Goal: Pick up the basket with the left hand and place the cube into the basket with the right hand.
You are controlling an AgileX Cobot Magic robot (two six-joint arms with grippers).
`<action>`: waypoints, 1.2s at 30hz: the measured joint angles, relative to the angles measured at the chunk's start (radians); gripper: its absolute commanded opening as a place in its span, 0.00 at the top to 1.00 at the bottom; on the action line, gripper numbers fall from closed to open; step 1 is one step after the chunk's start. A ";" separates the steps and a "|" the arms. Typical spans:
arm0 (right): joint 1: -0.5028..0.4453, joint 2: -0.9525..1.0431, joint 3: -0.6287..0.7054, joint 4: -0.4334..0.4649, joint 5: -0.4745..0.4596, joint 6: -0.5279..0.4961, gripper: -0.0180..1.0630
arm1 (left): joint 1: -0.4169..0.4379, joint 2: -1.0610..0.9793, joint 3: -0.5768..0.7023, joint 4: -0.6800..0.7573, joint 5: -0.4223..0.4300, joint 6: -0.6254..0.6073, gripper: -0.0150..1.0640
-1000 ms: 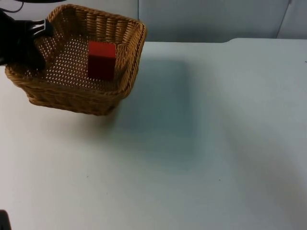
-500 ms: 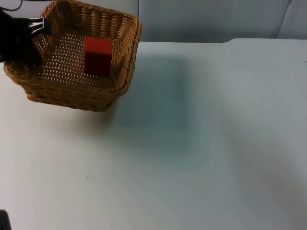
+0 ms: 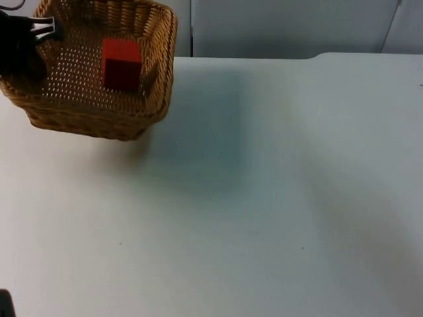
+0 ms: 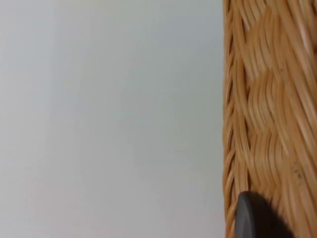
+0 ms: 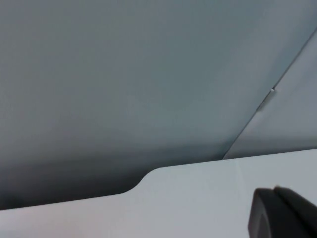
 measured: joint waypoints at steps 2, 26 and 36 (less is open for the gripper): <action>0.000 0.000 0.000 0.002 0.000 0.000 0.99 | 0.000 0.000 0.000 0.000 0.042 0.002 0.99; 0.000 0.000 0.000 0.047 0.000 0.002 0.99 | -0.035 0.244 -0.002 -0.402 0.354 0.345 0.99; 0.000 0.000 0.000 0.047 0.000 0.002 0.99 | -0.035 0.244 -0.002 -0.283 0.370 0.345 0.73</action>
